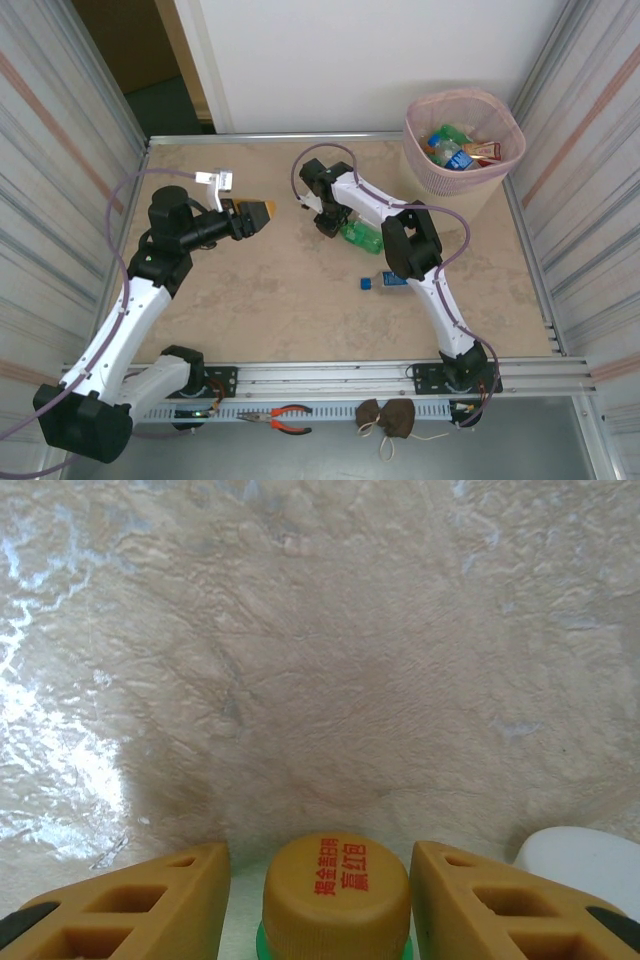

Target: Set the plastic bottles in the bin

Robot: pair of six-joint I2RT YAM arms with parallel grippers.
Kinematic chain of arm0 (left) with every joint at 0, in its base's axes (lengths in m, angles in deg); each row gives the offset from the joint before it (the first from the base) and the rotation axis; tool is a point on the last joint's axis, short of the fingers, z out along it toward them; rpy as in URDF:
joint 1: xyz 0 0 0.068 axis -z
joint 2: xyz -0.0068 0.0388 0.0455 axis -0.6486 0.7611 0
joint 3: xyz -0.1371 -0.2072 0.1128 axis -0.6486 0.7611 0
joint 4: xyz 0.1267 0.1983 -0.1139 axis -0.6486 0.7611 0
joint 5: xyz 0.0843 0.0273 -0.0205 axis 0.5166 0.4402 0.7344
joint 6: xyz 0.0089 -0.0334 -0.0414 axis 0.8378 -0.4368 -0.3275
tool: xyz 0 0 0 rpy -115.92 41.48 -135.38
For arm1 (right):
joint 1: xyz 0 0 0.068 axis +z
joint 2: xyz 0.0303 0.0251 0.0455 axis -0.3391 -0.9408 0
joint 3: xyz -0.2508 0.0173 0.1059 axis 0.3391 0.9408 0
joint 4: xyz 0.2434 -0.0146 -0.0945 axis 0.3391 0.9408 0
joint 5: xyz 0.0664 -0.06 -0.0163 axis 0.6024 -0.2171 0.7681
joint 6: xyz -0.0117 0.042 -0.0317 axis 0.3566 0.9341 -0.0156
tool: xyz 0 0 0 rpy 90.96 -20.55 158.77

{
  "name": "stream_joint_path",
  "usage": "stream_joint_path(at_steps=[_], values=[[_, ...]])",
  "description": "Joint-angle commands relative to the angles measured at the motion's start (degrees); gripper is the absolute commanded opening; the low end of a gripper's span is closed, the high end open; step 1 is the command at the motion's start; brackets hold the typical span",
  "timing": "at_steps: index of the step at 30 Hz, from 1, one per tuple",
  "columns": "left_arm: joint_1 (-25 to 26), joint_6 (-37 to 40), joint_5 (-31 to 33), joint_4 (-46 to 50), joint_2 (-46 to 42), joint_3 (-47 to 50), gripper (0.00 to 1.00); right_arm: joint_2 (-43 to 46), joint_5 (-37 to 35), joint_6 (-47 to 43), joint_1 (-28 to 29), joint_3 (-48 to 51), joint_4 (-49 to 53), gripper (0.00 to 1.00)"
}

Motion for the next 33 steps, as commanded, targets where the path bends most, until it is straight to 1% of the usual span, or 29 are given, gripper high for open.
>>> stream_joint_path(at_steps=[1,9,14,20,27,33], values=[[-0.54,-0.48,0.03,-1.58,-0.62,0.48,0.66,-0.86,-0.88,-1.33,0.00,-1.43,2.29,0.47],[-0.54,-0.73,0.08,-1.92,-0.47,0.58,0.66,0.69,-0.35,-1.24,0.27,-1.60,2.37,0.38],[-0.50,-0.83,0.08,-2.37,-0.26,0.63,0.66,4.05,1.84,-0.29,0.45,-1.51,2.51,0.36],[-0.57,-0.96,0.03,-2.80,-0.12,0.74,0.66,10.14,7.67,2.20,0.18,-1.08,1.80,0.36],[-0.50,-1.28,-0.01,-3.38,0.02,0.93,0.66,18.87,15.78,5.73,-0.76,-0.72,-1.46,0.35],[-0.50,-1.38,-0.10,-4.03,0.45,0.91,0.66,26.32,20.81,8.55,-2.13,-0.72,-4.68,0.35]])
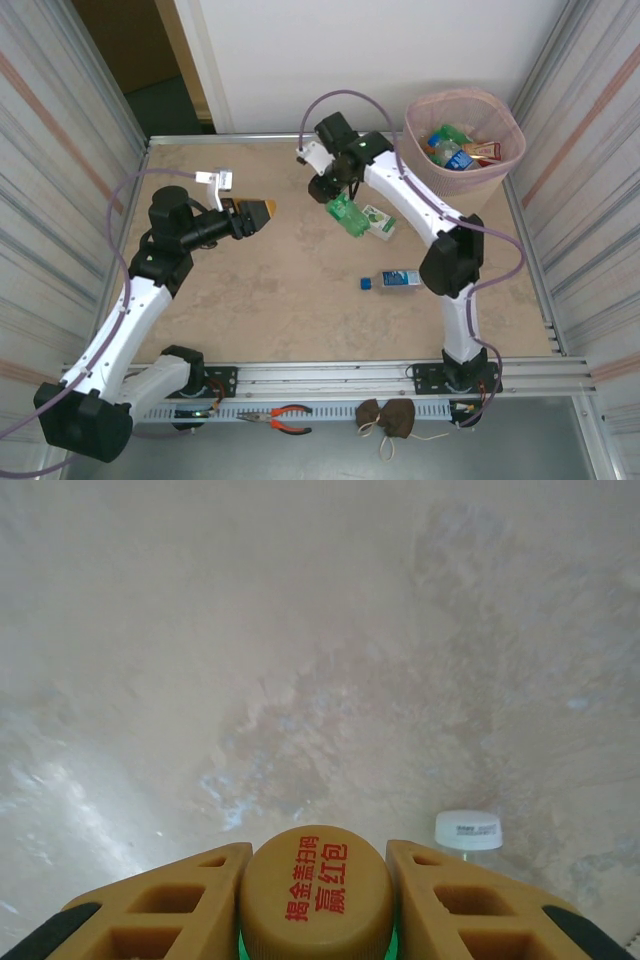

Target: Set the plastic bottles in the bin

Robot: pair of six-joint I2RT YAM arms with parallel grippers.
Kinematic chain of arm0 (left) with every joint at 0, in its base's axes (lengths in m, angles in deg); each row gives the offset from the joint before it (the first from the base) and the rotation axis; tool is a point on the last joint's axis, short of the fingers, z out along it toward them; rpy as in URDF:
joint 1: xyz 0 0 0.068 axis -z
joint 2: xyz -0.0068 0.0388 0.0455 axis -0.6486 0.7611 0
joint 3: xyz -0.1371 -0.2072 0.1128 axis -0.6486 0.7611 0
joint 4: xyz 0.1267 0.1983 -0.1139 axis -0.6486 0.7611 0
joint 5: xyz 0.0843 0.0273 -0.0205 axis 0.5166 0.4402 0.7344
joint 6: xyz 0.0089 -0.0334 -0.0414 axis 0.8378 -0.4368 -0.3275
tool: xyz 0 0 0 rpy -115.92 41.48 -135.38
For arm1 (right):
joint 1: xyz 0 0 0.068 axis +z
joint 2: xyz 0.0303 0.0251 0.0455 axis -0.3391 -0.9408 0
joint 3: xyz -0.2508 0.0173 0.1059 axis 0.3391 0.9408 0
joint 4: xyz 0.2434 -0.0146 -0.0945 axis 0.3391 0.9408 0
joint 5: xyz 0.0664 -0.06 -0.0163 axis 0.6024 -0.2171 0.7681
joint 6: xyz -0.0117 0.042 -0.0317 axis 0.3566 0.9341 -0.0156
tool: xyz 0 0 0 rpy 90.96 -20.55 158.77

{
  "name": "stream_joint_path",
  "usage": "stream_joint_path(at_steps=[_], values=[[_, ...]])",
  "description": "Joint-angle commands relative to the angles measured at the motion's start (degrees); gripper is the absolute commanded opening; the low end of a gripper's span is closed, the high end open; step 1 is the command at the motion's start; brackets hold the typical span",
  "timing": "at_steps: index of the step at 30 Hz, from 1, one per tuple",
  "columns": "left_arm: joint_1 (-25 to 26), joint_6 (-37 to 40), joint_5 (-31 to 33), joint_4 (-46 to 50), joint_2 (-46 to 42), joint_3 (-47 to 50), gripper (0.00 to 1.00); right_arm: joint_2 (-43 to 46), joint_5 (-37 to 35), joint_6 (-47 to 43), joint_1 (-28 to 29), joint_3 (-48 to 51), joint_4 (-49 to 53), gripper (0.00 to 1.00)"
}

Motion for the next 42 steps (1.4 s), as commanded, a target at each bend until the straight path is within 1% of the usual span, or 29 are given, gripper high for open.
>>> stream_joint_path(at_steps=[1,7,12,16,19,21,24,26,29,31,32,35,37,39,42], values=[[-0.50,-0.62,-0.11,-2.62,0.18,0.45,0.66,5.53,4.92,3.50,-1.24,-0.72,-2.28,0.35],[-0.50,-0.99,-0.44,-3.84,1.04,0.41,0.66,12.98,9.19,7.42,-4.50,-0.47,-6.79,0.34],[-0.50,-1.34,-0.67,-4.79,1.78,0.36,0.66,20.32,11.91,14.79,-9.68,3.74,-16.04,0.32],[-0.57,-1.60,-0.84,-5.60,2.26,0.40,0.66,27.06,14.62,24.16,-16.68,10.43,-27.60,0.28],[-0.51,-1.74,-1.02,-6.04,2.69,0.22,0.66,31.72,13.77,30.19,-21.83,16.20,-35.27,0.27],[-0.54,-1.92,-1.11,-6.15,3.01,0.14,0.66,33.74,11.60,32.73,-25.20,17.89,-36.85,0.26],[-0.52,-2.14,-1.21,-6.66,3.31,-0.07,0.66,35.50,9.24,35.11,-30.71,18.36,-36.41,0.25],[-0.58,-2.27,-1.25,-6.77,3.51,-0.20,0.66,35.62,8.42,34.75,-34.24,17.90,-34.96,0.25],[-0.52,-2.57,-1.63,-7.10,4.01,-0.41,0.66,34.92,5.37,30.69,-38.54,16.28,-32.13,0.24],[-0.50,-2.74,-1.85,-7.34,4.33,-0.56,0.66,33.53,2.45,26.86,-40.94,15.27,-29.94,0.23],[-0.51,-2.79,-1.82,-7.38,4.38,-0.57,0.66,32.82,1.42,25.16,-41.74,12.78,-29.41,0.23],[-0.52,-2.88,-1.91,-7.30,4.47,-0.73,0.66,30.45,-1.25,17.71,-44.03,11.06,-29.26,0.23],[-0.56,-2.75,-1.76,-7.12,4.50,-0.87,0.66,28.23,1.32,13.48,-46.09,9.97,-29.51,0.24],[-0.50,-2.58,-1.56,-7.12,4.62,-0.91,0.66,26.01,1.91,10.82,-47.20,8.71,-29.19,0.24],[-0.56,-1.74,-1.60,-6.21,4.86,-1.48,0.66,21.90,1.99,6.31,-47.78,4.87,-25.52,0.24]])
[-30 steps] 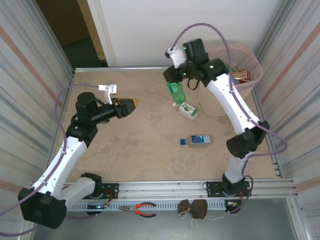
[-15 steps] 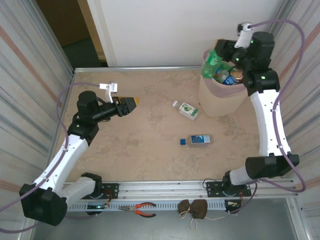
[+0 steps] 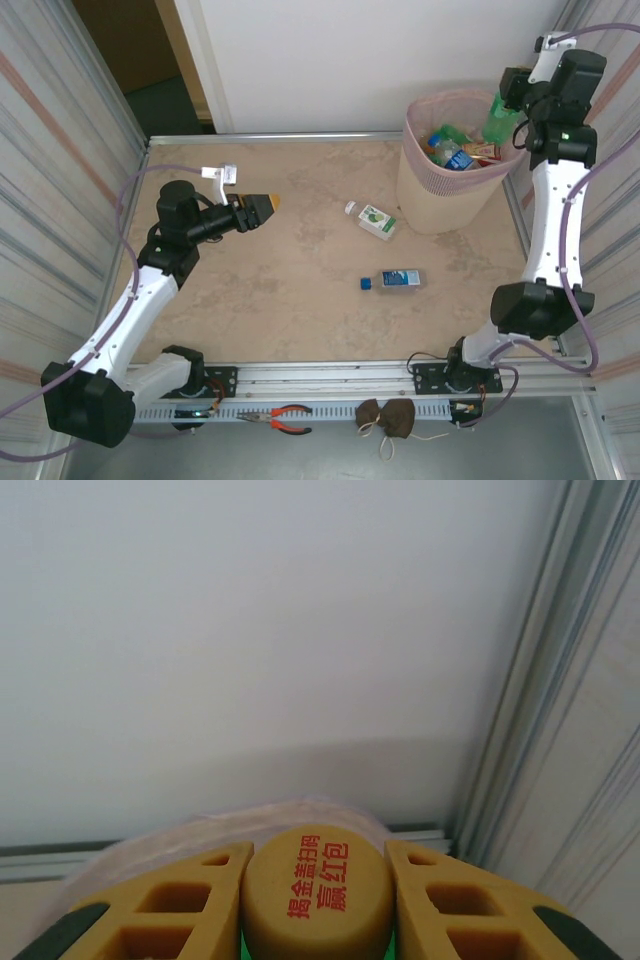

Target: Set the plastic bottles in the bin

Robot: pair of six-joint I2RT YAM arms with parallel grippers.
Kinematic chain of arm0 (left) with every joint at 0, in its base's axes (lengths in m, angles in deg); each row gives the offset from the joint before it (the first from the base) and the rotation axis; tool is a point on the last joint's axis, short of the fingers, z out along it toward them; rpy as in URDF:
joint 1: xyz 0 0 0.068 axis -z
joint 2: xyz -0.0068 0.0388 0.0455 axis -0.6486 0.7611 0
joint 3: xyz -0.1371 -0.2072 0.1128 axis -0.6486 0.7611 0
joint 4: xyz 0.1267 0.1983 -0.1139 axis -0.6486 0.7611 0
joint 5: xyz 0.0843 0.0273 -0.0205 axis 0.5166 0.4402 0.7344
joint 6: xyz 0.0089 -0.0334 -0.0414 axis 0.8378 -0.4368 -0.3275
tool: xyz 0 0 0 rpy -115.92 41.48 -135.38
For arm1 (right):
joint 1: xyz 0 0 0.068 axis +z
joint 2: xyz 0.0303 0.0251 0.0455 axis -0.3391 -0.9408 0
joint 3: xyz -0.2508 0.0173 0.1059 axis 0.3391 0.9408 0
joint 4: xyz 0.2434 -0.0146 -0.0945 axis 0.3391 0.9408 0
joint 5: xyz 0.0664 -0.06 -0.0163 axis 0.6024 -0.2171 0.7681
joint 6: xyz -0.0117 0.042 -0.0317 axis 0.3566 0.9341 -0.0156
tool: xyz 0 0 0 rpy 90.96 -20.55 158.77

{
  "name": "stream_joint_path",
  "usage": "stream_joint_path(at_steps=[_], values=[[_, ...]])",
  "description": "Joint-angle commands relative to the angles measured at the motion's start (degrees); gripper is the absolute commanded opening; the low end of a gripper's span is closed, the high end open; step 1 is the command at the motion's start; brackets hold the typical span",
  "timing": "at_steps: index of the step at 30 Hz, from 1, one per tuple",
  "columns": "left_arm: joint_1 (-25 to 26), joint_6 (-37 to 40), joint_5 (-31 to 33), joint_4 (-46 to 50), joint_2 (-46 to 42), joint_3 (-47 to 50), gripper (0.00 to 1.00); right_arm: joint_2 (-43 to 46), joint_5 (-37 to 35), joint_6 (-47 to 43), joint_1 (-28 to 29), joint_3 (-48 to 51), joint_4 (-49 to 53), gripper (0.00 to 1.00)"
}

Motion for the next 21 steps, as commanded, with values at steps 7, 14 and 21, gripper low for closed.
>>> stream_joint_path(at_steps=[7,14,21], values=[[-0.53,1.35,-0.94,-0.75,0.59,-1.64,0.66,-10.67,-4.02,-14.86,1.34,-10.05,13.90,0.24],[-0.61,1.35,-0.94,-1.00,0.49,-0.95,0.66,-15.84,-8.98,-18.09,3.00,-9.56,18.98,0.25],[-1.15,1.35,-1.21,-1.17,0.28,-0.38,0.66,-20.58,-9.41,-18.33,3.33,-9.36,19.35,0.28]])
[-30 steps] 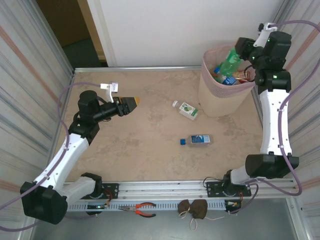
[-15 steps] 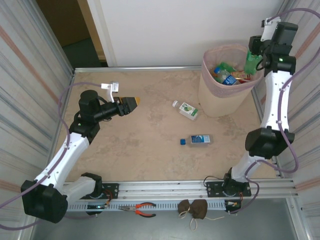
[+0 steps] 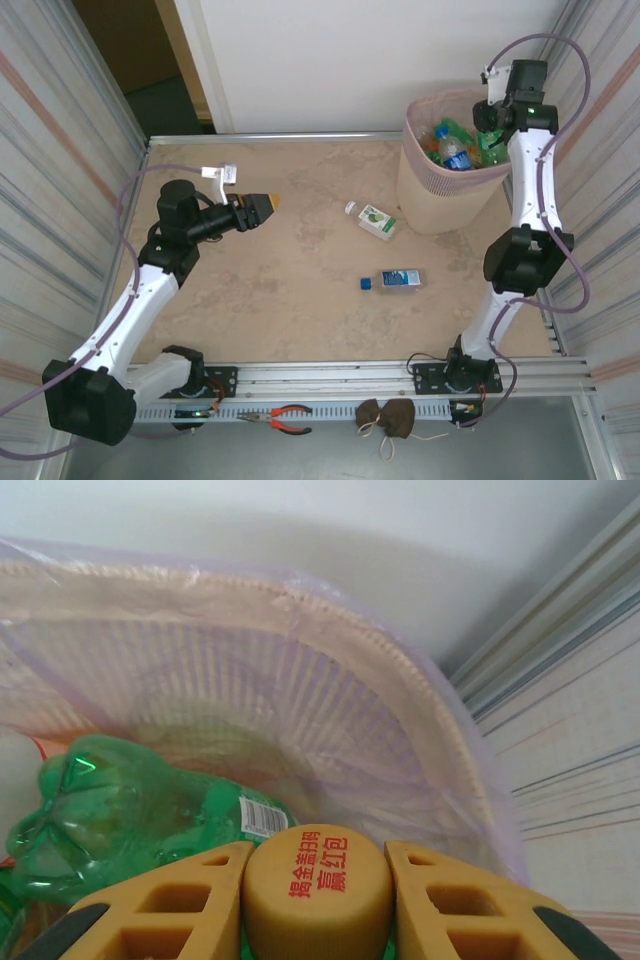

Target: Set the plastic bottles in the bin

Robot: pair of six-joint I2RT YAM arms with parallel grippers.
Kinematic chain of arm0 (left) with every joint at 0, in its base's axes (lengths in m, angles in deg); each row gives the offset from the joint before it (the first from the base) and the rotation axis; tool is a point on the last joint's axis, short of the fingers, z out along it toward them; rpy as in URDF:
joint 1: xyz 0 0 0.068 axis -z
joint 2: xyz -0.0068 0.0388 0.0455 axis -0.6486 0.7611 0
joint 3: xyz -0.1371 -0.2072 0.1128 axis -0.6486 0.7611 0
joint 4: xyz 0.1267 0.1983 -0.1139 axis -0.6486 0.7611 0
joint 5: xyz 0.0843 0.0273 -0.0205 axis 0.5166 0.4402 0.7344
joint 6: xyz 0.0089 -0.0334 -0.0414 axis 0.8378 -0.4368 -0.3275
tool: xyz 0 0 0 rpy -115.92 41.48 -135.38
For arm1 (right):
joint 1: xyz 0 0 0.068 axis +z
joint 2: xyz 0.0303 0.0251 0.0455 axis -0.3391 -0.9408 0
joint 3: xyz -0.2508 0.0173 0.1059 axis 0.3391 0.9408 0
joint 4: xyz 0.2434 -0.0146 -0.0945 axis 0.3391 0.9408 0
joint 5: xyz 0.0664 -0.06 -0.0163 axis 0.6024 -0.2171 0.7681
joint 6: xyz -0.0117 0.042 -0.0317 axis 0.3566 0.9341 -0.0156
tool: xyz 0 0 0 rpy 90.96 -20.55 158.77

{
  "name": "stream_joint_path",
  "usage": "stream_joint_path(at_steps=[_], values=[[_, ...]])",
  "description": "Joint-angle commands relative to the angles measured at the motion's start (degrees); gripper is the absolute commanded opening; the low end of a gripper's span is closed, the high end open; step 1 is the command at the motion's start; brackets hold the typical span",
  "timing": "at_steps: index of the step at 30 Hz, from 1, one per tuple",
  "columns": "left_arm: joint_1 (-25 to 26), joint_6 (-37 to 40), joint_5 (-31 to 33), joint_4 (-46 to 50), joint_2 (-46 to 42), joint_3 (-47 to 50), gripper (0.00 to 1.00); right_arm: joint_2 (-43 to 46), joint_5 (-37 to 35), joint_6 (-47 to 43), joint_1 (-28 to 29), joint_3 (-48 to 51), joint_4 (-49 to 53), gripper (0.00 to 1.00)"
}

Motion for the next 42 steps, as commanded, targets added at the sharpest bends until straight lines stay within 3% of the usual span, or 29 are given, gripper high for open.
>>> stream_joint_path(at_steps=[1,10,18,31,36,42], values=[[-0.56,1.13,-1.03,-1.42,-0.29,-0.30,0.66,-2.90,-2.49,-1.74,-0.06,-0.87,3.83,0.29],[-0.71,0.68,-1.12,-1.87,-0.51,0.07,0.66,-1.97,-2.84,-0.23,1.49,-1.56,1.19,0.59],[-0.78,0.28,-1.31,-2.62,-0.71,0.53,0.67,3.67,-3.26,1.10,2.81,-1.55,0.59,0.67],[-0.70,-0.32,-1.64,-3.81,-0.48,1.14,0.66,14.52,-3.98,9.32,3.83,9.91,2.71,0.55],[-0.73,-0.48,-1.76,-3.85,-0.47,1.02,0.66,16.14,-6.24,13.75,2.42,14.38,3.07,0.51],[-0.75,-0.88,-2.10,-4.64,0.33,0.76,0.66,14.02,-2.37,14.61,-0.78,17.79,-0.20,0.43]])
